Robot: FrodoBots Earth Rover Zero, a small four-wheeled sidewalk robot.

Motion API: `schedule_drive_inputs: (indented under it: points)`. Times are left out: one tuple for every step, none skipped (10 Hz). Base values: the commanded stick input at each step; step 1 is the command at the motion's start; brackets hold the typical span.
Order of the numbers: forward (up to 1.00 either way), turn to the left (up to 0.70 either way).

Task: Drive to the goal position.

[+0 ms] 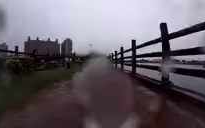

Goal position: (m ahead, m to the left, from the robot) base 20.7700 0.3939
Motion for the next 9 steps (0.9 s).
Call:
schedule_drive_inputs:
  points:
    - [1.00, 0.00]
    - [1.00, 0.00]
    - [1.00, 0.00]
    - [1.00, 0.00]
    - [1.00, 0.01]
    - [1.00, 0.05]
    - [1.00, 0.18]
    - [1.00, 0.24]
    - [1.00, 0.11]
